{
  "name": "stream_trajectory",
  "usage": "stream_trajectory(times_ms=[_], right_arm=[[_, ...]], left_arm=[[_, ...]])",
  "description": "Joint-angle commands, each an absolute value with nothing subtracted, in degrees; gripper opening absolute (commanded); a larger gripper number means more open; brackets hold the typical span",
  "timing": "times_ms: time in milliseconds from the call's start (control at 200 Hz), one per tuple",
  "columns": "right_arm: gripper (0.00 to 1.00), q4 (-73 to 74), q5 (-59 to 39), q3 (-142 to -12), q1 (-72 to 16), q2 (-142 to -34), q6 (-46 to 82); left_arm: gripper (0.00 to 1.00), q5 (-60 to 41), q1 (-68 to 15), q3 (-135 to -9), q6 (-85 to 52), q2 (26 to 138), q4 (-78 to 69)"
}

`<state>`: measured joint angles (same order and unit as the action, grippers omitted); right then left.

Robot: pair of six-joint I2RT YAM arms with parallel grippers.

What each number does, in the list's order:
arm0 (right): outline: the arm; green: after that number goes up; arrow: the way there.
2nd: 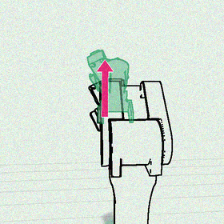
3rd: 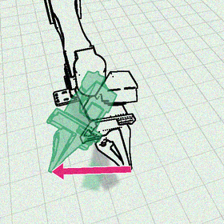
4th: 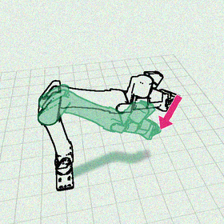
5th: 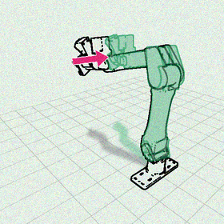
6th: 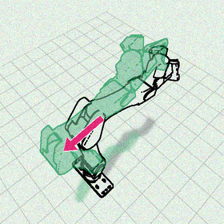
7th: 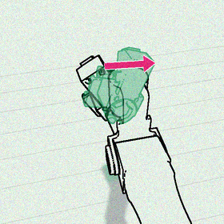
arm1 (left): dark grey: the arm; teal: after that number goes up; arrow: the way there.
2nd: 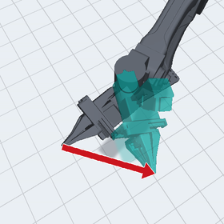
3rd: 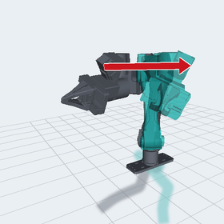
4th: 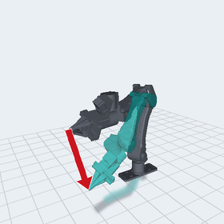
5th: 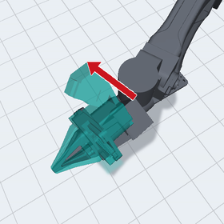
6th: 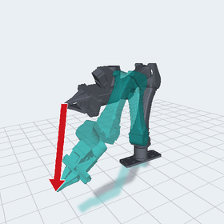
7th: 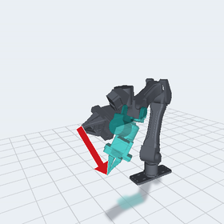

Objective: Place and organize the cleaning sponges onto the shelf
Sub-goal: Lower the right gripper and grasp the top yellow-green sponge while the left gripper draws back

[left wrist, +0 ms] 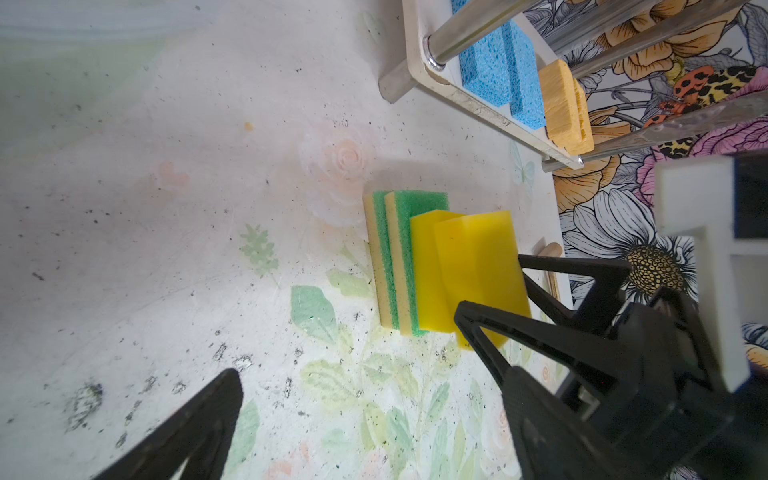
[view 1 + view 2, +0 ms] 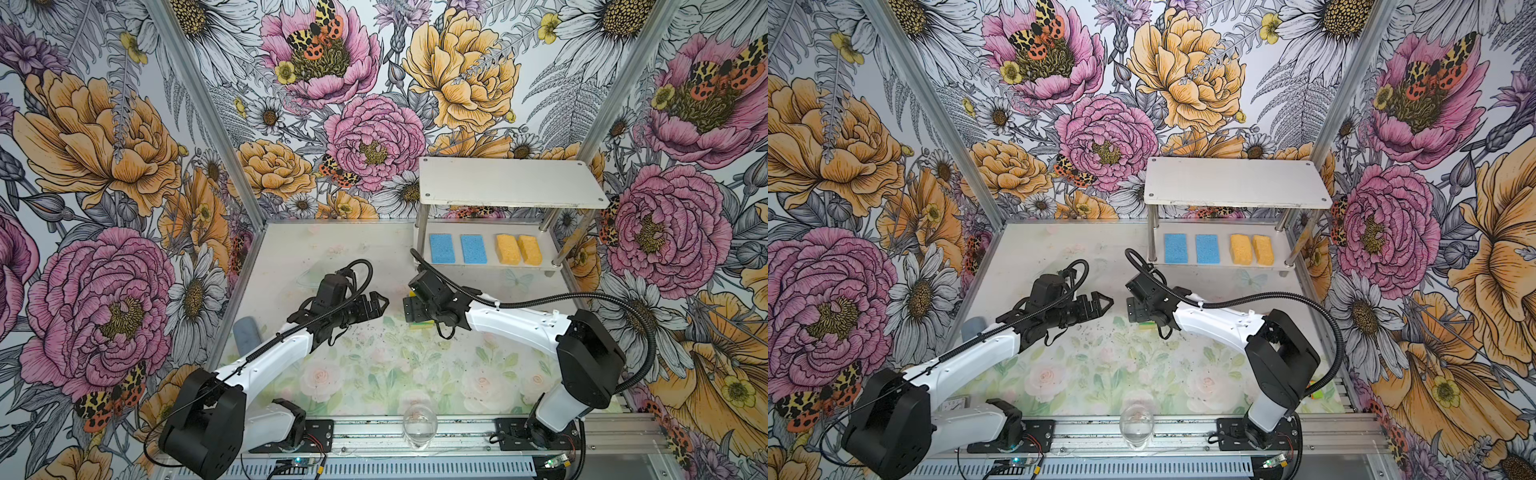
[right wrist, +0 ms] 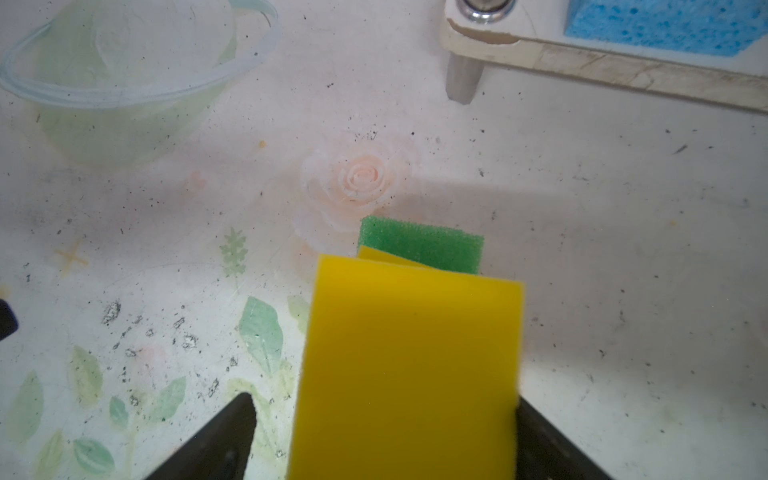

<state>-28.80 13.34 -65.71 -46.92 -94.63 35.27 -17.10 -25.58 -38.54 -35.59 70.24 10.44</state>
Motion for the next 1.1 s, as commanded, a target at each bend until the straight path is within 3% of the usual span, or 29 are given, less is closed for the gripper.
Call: stream_trajectory(times_ms=[0,1096], right_arm=[[0.92,-29.79,14.41,-67.33,-47.15,-94.97,34.72],[0.85,-31.55,16.39,-66.18,-47.45,-95.29,34.45]], left_arm=[[0.99,-18.00,-24.96,-37.80,-35.51,70.73,9.18],[0.99,-18.19,-24.99,-37.79,-36.47,71.37,8.45]])
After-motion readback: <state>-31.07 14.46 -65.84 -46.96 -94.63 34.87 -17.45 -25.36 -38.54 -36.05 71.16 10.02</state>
